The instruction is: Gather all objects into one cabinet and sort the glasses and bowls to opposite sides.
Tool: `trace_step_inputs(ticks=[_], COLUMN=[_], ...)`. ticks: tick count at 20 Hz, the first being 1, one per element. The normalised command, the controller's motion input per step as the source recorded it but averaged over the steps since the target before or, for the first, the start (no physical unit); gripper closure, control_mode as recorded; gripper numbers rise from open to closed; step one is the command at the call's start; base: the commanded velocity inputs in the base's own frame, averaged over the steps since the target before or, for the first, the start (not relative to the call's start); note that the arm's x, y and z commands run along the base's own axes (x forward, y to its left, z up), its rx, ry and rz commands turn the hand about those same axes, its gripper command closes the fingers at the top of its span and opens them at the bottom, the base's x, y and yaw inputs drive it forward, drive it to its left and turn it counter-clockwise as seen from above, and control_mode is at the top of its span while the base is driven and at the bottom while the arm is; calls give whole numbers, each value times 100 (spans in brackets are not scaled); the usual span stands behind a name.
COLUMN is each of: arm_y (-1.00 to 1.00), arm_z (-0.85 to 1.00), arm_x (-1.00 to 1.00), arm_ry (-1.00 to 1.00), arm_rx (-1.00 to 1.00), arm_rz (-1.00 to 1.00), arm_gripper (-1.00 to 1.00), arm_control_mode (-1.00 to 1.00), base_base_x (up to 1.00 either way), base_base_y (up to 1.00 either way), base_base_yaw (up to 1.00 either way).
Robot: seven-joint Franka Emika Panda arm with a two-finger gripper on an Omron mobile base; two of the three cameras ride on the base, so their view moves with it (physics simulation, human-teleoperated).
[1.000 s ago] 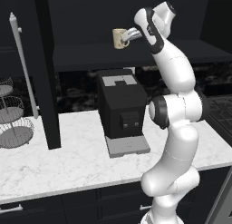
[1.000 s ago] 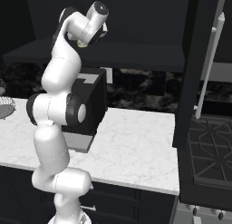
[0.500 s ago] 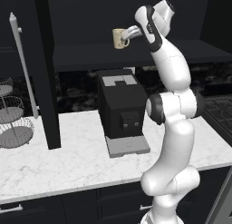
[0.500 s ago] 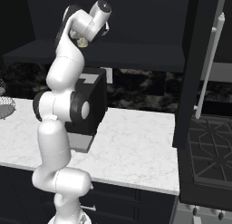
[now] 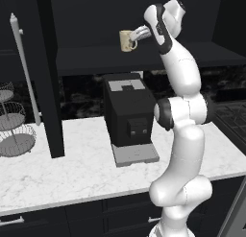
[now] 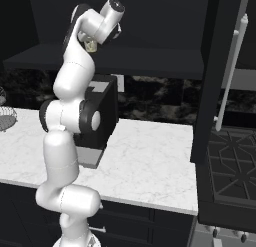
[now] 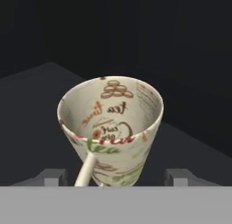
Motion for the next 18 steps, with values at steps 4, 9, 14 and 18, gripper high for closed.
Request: trace_step_inputs(ticks=[4,9,14,18], arm_y=[0,0,0,7], arm_z=[-3,0,0,0], arm_x=[5,5,-8,-41], arm_ry=[-1,0,-8,-31], arm_rx=[0,0,0,0], arm_rz=[0,0,0,0], arm_gripper=[100,100,100,100], arm_control_mode=[-100,-100,-100,-100], base_base_x=[0,0,0,0], base_base_y=[0,0,0,0], base_base_yaw=[0,0,0,0])
